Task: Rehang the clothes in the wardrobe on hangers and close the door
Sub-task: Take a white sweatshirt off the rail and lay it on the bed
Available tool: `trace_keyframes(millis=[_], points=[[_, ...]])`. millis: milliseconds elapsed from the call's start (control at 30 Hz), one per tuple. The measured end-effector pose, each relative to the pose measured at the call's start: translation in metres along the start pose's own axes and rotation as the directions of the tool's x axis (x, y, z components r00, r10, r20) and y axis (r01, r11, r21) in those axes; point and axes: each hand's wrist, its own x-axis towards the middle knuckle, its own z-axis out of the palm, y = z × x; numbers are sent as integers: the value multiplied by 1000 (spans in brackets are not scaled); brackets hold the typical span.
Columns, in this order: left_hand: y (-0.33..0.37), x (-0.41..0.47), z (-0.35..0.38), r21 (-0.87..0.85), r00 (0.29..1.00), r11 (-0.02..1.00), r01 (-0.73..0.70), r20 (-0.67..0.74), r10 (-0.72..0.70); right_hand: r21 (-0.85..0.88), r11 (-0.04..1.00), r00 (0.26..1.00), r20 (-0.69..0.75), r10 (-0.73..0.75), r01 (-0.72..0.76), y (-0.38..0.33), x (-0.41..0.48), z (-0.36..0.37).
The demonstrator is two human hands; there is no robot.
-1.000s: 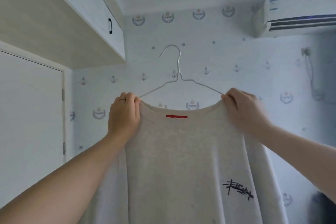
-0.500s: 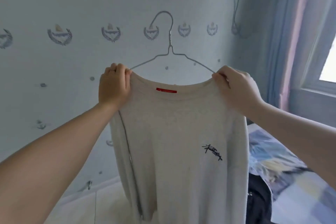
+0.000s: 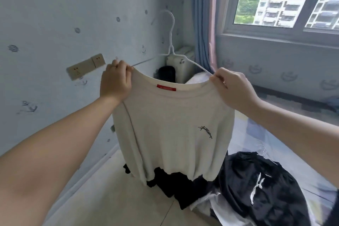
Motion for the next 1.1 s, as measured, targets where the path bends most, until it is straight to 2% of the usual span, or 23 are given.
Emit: trace_keyframes(millis=[200, 433, 600, 767, 900, 1100], points=[[-22, 20, 80, -88, 993, 996, -24, 116, 35, -95, 985, 990, 4, 143, -142, 27, -5, 46], [-10, 60, 166, -169, 982, 985, -46, 173, 75, -142, 952, 963, -29, 268, -269, 77, 11, 70], [1, 79, 242, -164, 958, 985, -47, 273, 91, -197, 909, 923, 47, 382, -366, 137, 25, 95], [9, 82, 325, -82, 884, 997, 16, 467, 24, -220, 862, 853, 171, 494, -456, 207, 39, 131], [12, 79, 380, -24, 812, 998, 64, 582, -38, -162, 812, 771, 256, 583, -560, 257, 46, 164], [-1, 67, 476, 45, 666, 995, 91, 740, -94, -200, 714, 638, 337, 693, -671, 327, 48, 235]])
